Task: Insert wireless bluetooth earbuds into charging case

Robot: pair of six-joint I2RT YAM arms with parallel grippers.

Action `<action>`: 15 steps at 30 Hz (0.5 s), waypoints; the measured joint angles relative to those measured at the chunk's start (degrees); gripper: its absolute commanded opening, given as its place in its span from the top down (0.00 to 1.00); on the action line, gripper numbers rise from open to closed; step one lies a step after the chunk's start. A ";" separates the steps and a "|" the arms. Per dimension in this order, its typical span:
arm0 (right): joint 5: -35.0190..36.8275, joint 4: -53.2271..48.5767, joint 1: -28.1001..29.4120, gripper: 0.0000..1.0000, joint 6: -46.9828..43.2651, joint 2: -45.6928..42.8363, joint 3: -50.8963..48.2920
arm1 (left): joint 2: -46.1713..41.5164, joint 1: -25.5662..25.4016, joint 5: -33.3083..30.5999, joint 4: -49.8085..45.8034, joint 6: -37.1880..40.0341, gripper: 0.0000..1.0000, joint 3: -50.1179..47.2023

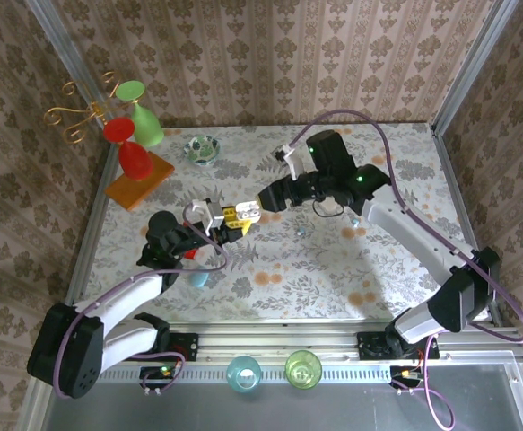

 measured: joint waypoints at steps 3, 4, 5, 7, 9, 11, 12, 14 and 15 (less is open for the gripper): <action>0.26 -1.88 -0.61 0.30 1.36 4.26 6.01 | -1.42 -0.07 0.48 -0.68 2.27 0.98 -0.02; 0.26 -2.71 -0.63 0.30 1.81 5.70 7.50 | -1.92 -0.07 0.48 -0.92 3.02 0.98 -0.02; 0.26 -3.65 -0.72 0.31 2.10 6.95 8.55 | -2.29 -0.13 0.48 -1.09 3.67 0.98 -0.02; 0.20 -6.01 -0.72 0.30 2.23 9.07 9.97 | -2.69 -0.13 0.46 -1.46 4.66 0.98 -0.02; 0.15 -8.48 -0.50 0.30 2.14 10.78 10.91 | -2.71 -0.13 0.44 -1.70 5.29 0.98 -0.02; 0.15 -10.78 -0.15 0.30 1.73 12.00 11.56 | -2.71 -0.15 0.13 -1.81 5.77 0.98 -0.02; 0.15 -11.74 0.11 0.30 1.40 12.28 11.63 | -2.71 -0.20 -0.07 -1.84 5.88 0.98 -0.02; 0.17 -12.79 0.13 0.29 0.33 12.28 11.69 | -2.69 -0.42 -0.26 -2.29 5.90 0.98 -0.15; 0.15 -13.05 0.09 0.29 -0.24 12.17 11.72 | -2.69 -0.46 -0.44 -2.47 5.86 0.98 -0.15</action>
